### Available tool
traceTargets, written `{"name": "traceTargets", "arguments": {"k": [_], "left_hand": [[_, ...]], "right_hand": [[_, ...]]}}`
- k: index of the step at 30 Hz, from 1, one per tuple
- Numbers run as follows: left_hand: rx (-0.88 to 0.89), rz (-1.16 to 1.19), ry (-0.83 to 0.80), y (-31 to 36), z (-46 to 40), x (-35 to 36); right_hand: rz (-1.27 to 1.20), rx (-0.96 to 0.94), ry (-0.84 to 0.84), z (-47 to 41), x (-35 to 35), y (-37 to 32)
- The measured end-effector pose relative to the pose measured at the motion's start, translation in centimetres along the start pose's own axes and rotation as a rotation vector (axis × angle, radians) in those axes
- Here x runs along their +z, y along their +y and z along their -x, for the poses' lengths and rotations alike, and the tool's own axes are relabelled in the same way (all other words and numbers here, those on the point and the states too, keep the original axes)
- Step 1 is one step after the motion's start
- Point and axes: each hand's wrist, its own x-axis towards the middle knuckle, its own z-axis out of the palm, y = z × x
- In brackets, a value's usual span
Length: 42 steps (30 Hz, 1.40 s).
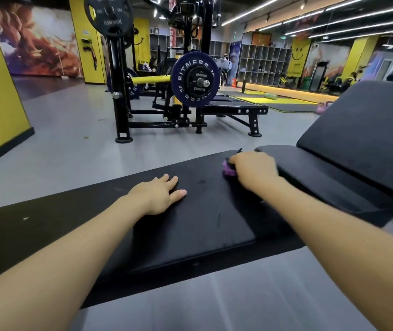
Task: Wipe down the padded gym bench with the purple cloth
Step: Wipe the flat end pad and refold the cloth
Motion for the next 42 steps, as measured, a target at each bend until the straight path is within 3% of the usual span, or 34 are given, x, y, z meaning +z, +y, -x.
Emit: {"name": "traceTargets", "arguments": {"k": [4, 6, 11, 14, 18, 21, 28, 33, 37, 42], "left_hand": [[-0.002, -0.013, 0.002, 0.0, 0.1, 0.0], [-0.006, -0.017, 0.004, 0.2, 0.2, 0.0], [-0.011, 0.0, 0.0, 0.3, 0.2, 0.0], [-0.007, -0.006, 0.004, 0.1, 0.1, 0.0], [-0.002, -0.023, 0.015, 0.2, 0.2, 0.0], [0.003, -0.013, 0.026, 0.4, 0.3, 0.1], [0.003, 0.0, 0.0, 0.1, 0.2, 0.0], [0.008, -0.009, 0.0, 0.0, 0.3, -0.1], [0.008, -0.013, 0.002, 0.1, 0.3, -0.1], [0.0, -0.019, -0.012, 0.2, 0.2, -0.1]], "right_hand": [[-0.102, -0.262, -0.013, 1.7, 0.6, -5.1], [-0.116, -0.291, -0.035, 1.4, 0.3, -4.2], [0.006, -0.053, -0.026, -1.1, 0.5, 0.7], [0.007, 0.032, 0.002, -1.6, 1.0, -0.5], [-0.079, -0.226, 0.001, 0.1, 0.9, -5.5], [-0.087, -0.371, -0.038, 0.8, 0.8, -5.4], [0.045, -0.085, -0.054, -3.0, 0.8, -2.3], [-0.085, -0.259, -0.043, -0.6, 1.1, -5.7], [-0.113, -0.379, -0.083, -0.2, 0.8, -2.7], [0.016, -0.089, -0.07, -2.8, 0.8, 1.5]]}}
